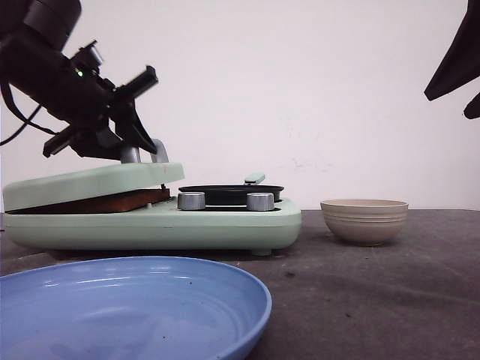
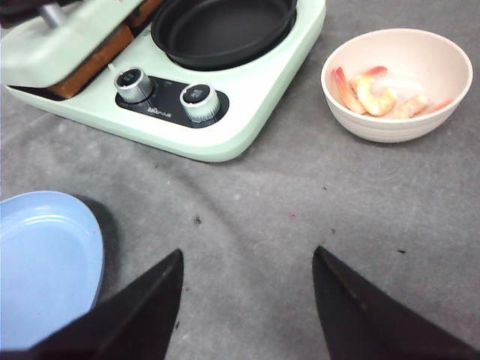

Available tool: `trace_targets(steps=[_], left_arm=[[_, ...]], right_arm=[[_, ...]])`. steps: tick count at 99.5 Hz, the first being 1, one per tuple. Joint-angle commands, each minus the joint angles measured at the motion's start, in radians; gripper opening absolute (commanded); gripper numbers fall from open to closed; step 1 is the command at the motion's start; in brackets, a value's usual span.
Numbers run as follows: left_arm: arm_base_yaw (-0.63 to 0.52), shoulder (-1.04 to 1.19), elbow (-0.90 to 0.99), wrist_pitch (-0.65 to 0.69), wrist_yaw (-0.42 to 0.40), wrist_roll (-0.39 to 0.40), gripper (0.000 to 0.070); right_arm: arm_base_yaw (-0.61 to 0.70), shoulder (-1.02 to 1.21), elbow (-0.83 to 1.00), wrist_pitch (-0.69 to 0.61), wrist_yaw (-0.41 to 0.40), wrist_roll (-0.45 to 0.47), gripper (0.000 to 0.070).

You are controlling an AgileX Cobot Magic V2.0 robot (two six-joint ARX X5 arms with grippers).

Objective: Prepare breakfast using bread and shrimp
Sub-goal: 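Release the closed lid and raise the left gripper away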

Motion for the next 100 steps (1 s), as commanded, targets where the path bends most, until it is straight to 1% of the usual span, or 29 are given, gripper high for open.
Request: trace_targets(steps=[1,14,17,21,23,29,35,38,42,48,70,100], left_arm=[[0.018,0.058,-0.02,-0.085,-0.056,-0.066,0.0006],[0.012,0.06,-0.019,-0.064,-0.057,-0.066,0.0007],[0.012,0.06,-0.018,-0.059,-0.055,-0.067,0.0025],[0.012,0.058,-0.014,-0.057,-0.053,-0.068,0.0061],[0.012,0.058,-0.012,-0.057,-0.053,-0.071,0.009],[0.012,0.058,-0.002,-0.06,-0.047,-0.079,0.0194],[0.012,0.058,0.01,-0.061,-0.023,-0.078,0.029],[0.012,0.056,0.014,-0.061,-0.009,-0.077,0.0326],[0.012,0.052,0.019,-0.061,0.01,-0.077,0.0355],[0.012,0.04,0.025,-0.063,0.026,-0.074,0.0356],[0.019,-0.06,0.027,-0.059,0.003,-0.036,0.0355],[0.042,-0.278,0.027,-0.112,0.003,0.003,0.0355]], right_arm=[[0.003,0.006,0.003,0.003,0.001,0.01,0.0328],[0.003,0.005,0.003,-0.007,0.001,0.01,0.0328],[0.003,0.005,0.003,-0.009,0.001,0.01,0.0328],[0.003,0.005,0.003,-0.011,0.001,0.01,0.0328],[0.003,0.005,0.003,-0.012,0.001,0.01,0.0328],[0.003,0.005,0.003,-0.012,0.001,0.01,0.0328],[0.003,0.005,0.003,-0.012,0.001,0.01,0.0328],[0.003,0.005,0.003,-0.012,0.001,0.01,0.0328],[0.003,0.005,0.003,-0.011,0.001,0.01,0.0328],[0.003,0.005,0.003,-0.011,0.001,0.01,0.0328],[0.003,0.005,0.003,-0.012,0.001,0.01,0.0328],[0.003,0.005,0.003,-0.012,0.0,0.011,0.0328]])
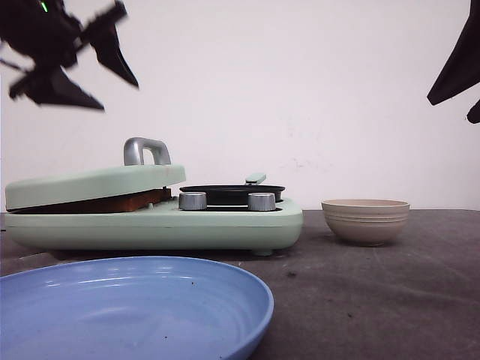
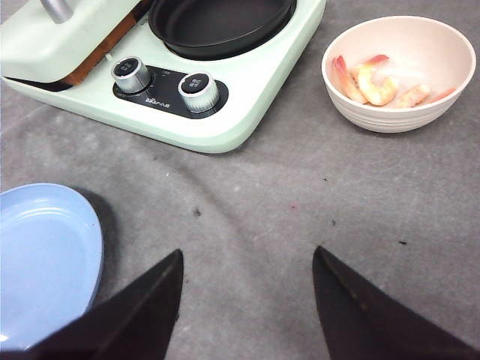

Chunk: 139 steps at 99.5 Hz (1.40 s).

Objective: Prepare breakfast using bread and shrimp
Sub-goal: 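Release the closed lid and raise the left gripper away, then lower the right gripper to the rim of the cream shrimp bowl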

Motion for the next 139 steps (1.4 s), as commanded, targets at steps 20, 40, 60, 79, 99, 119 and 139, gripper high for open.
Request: trace_targets(steps=[20,40,60,79,99,119,139], left_arm=[[0.0,-0.192,0.01,-0.093,0.0,0.081,0.0355],[0.001,-0.343,0.01,-0.222,-0.032,0.198,0.0355],[0.002,-0.441,0.01,-0.373,-0.121,0.277,0.0355],[0.002,-0.512,0.01,-0.465,-0.163,0.276,0.0354],[0.002,-0.575,0.008,-0.61,-0.17,0.333,0.0353],[0.002,-0.665,-0.031,-0.631,-0.241,0.349,0.0352],[0.002,-0.773,-0.1,-0.632,-0.296,0.339,0.0352]], right_arm=[[0.003,0.005,0.003,0.008,0.0,0.013,0.0328],[0.003,0.005,0.004,0.008,0.0,0.02,0.0328],[0.003,0.005,0.004,0.017,0.0,0.056,0.0329],[0.003,0.005,0.004,0.017,0.0,0.065,0.0329],[0.003,0.005,0.006,0.032,-0.002,0.068,0.0341],[0.003,0.005,0.006,0.087,-0.025,0.073,0.0345],[0.003,0.005,0.006,0.092,-0.026,0.081,0.0345]])
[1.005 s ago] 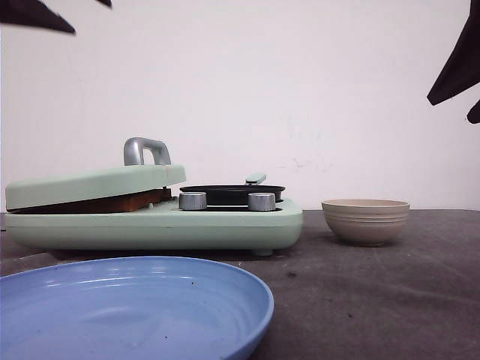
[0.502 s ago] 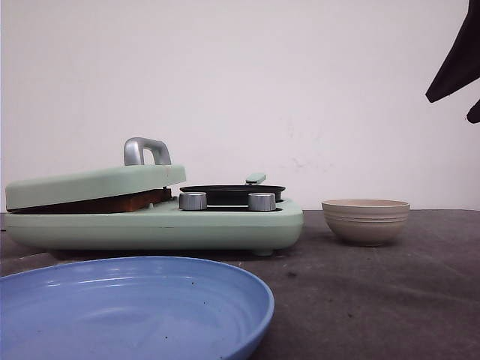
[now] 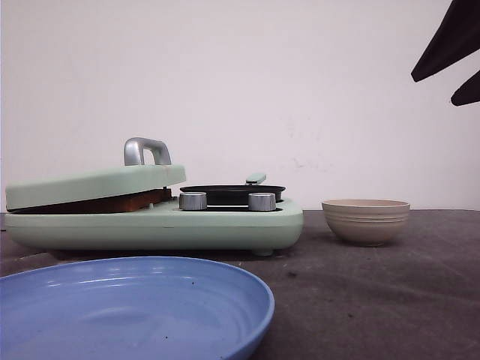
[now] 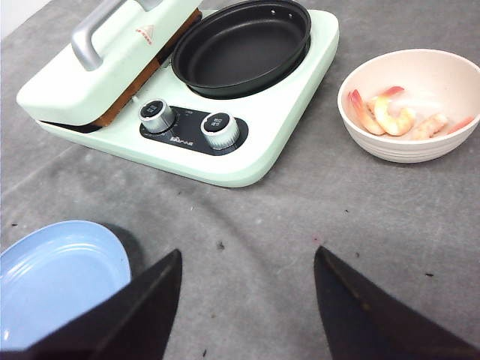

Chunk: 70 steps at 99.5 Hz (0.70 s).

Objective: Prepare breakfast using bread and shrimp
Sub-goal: 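Lower the right gripper to the rim of the cream shrimp bowl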

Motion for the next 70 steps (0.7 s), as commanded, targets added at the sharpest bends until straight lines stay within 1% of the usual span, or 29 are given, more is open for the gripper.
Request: trace_targets(steps=[1,7,15,35,50,60,62,63,64,70], left_arm=[[-0.002,-0.018,-0.002,0.004,-0.014,0.006,0.0352],[-0.002,-0.035,-0.005,-0.007,-0.016,0.002,0.0352],[-0.002,-0.053,-0.005,-0.039,-0.015,-0.034,0.0352],[-0.002,-0.072,-0.005,-0.113,-0.015,-0.028,0.0352],[-0.002,-0.081,-0.02,-0.075,-0.014,0.006,0.0349],[-0.002,-0.092,-0.049,-0.051,-0.014,0.006,0.035],[-0.002,-0.094,-0.055,-0.049,-0.014,0.006,0.0349],[-0.002,-0.116,-0.125,-0.011,0.004,0.005,0.0349],[-0.002,-0.131,-0.156,0.014,0.027,0.005,0.0348],[-0.002,-0.142,-0.177,0.034,0.031,0.005,0.0348]], right_arm=[[0.003,0.005,0.006,0.01,0.0,0.018,0.0345],[0.003,0.005,0.006,0.01,0.0,0.022,0.0344],[0.003,0.006,0.006,0.01,0.0,0.03,0.0344],[0.003,0.021,0.006,0.016,0.0,0.055,0.0344],[-0.015,0.08,0.025,0.016,-0.001,0.085,0.0344],[-0.034,0.138,0.06,0.014,-0.006,0.099,0.0344],[-0.039,0.151,0.069,0.013,-0.008,0.099,0.0344],[-0.086,0.281,0.181,-0.011,-0.012,0.075,0.0344],[-0.114,0.348,0.246,-0.03,-0.017,0.051,0.0344],[-0.137,0.402,0.299,-0.04,-0.041,0.034,0.0344]])
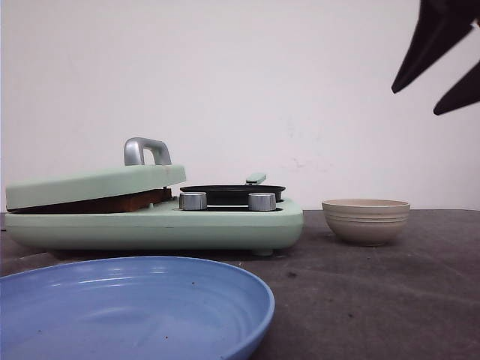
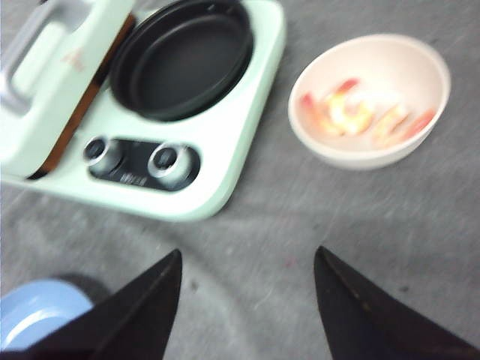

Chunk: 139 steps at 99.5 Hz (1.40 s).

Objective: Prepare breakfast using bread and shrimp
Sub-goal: 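Lower the right gripper to the rim of the cream shrimp bowl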

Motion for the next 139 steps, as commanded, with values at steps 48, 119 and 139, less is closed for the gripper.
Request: trace_targets(steps=[48,119,139], left_arm=[[-0.002,-0.047,-0.042,0.042,0.006,0.016,0.0348],[-0.002,-0.046,-0.042,0.04,0.006,0.016,0.0348],[-0.002,-0.046,-0.042,0.035,0.006,0.016,0.0348]], right_arm=[[-0.195,0.619,0.57,-0.193,-0.031,-0.181,0.0344],[-0.249,1.032,0.779,-0.18,-0.031,-0.234,0.0344],[-0.249,1.065,0.779,-0.151,-0.03,-0.234,0.0344]])
